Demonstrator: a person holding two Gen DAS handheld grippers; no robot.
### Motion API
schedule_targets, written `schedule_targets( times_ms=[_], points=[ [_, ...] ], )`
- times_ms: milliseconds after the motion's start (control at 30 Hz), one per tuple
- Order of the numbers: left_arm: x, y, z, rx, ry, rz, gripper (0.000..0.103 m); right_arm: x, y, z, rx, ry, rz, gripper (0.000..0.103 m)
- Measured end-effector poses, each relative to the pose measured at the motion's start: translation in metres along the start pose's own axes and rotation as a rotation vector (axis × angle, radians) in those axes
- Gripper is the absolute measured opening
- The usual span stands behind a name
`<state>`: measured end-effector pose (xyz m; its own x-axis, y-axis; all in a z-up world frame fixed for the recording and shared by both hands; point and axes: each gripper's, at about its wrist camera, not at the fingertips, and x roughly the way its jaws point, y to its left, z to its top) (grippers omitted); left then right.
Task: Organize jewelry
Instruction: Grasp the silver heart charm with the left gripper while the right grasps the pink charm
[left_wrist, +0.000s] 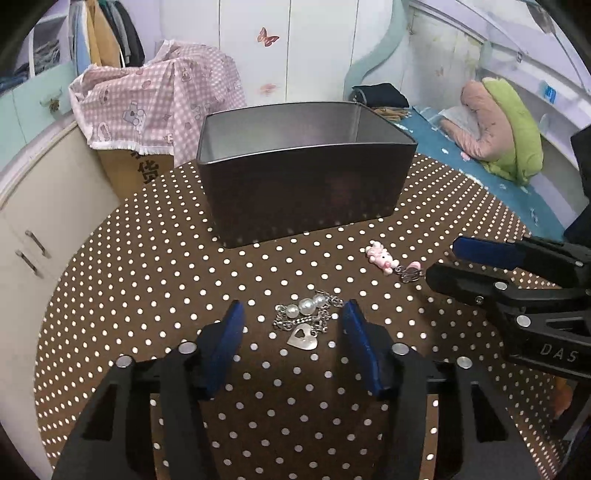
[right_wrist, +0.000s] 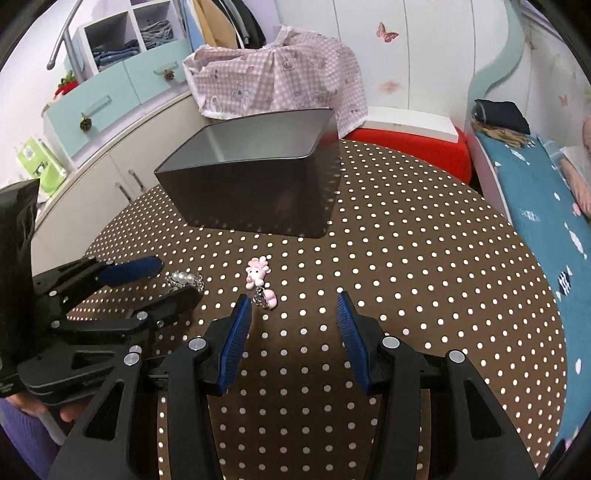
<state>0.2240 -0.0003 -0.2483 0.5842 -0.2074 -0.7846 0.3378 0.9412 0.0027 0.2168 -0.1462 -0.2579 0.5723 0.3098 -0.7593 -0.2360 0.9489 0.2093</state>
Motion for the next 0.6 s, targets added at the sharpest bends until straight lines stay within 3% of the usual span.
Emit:
schedule_targets(
  times_ms=[133,200,267,600],
  points=[
    [-0.001,0.002,0.001,0.004,-0.006,-0.001,0.016,0.005,0.004,0.001,-0.009,0.011,0.0,0.047],
    [-0.001,0.006,0.001,-0.011,-0.006,-0.022,0.015,0.007,0.007,0.002,-0.018,0.015,-0.006,0.047],
    [-0.003,0.01,0.001,-0.026,-0.012,-0.041,0.004,0.01,0.011,0.002,-0.029,0.015,-0.016,0.047],
    [-0.004,0.016,-0.001,-0.053,-0.012,-0.072,0.004,0.018,0.024,0.007,-0.084,0.018,-0.047,0.046]
  ],
)
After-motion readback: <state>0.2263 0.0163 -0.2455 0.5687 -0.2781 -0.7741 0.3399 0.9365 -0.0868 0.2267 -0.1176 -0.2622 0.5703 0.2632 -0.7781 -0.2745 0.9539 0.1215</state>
